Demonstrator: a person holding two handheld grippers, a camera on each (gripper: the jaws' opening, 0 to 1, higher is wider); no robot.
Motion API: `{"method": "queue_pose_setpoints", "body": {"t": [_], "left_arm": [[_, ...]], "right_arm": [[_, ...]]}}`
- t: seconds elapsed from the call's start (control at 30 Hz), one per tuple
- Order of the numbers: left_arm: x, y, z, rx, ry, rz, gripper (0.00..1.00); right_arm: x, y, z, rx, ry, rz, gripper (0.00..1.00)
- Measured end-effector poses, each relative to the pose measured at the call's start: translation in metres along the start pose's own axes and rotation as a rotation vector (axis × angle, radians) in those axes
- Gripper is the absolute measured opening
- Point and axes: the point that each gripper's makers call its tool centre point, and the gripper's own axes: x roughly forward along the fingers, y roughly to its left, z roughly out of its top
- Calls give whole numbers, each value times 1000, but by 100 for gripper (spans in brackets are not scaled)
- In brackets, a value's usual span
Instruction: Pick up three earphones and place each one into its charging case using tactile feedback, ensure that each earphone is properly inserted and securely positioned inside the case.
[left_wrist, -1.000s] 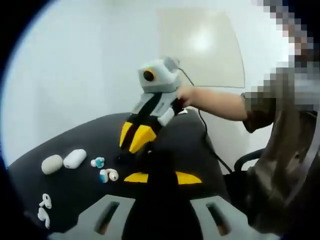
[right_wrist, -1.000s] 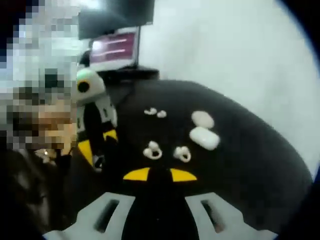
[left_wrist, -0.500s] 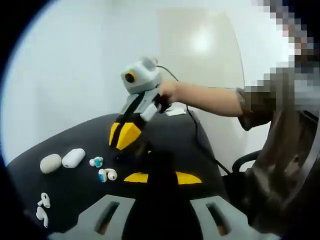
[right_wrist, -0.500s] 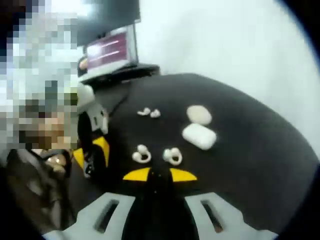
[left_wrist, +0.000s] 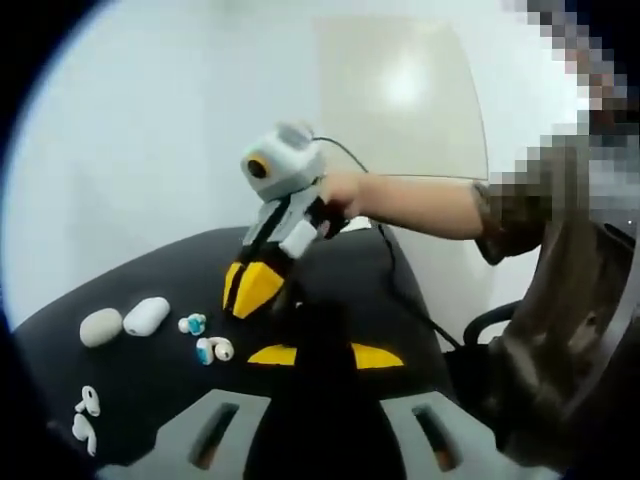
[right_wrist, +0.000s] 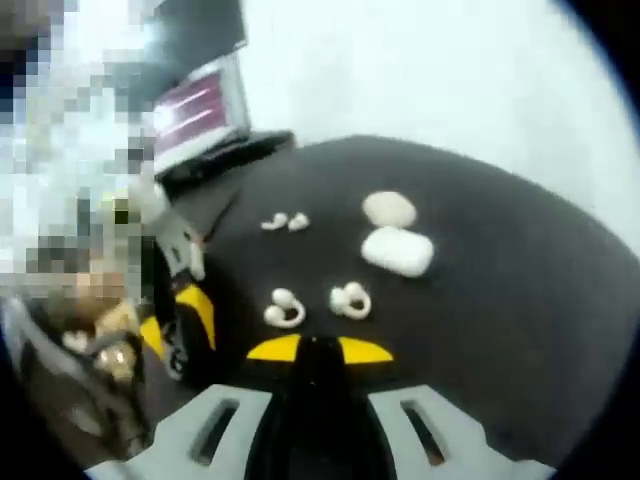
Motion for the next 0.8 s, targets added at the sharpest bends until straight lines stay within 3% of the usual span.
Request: {"method": "queue_pose_setpoints", "body": {"t": [0.1,0.17,0.23,0.3,0.33,0.47,0.67,0.73,0.8], "left_arm": [[0,0,0,1,0,1,15],[-1,-1,0,6,1,6,15],[-1,-1,0,6,1,8,15],[-1,-1,0,6,1,8,15],[-2,-1,0,6,1,8,15],[-2,0,-1,6,1,7,15],[-3,-1,-1,7,0,5,15],[-3,-1,-1,7,0,5,15],[-3,0,-1,8,1,5,15]], "right_arm": [[-3,-10,2,63,-7,-77,15],[-4,-15,-3,160,11,-69,15],[-4,-28,-8,294,0,-84,15],[-6,-30,-4,467,-69,-16,14],[-8,-36,-3,513,-98,-6,14],[-14,-47,-5,552,-158,-2,14],[-20,-53,-6,526,-170,-22,14],[-22,-54,-7,473,-166,-36,14],[-24,-58,2,315,-194,-53,17]]}}
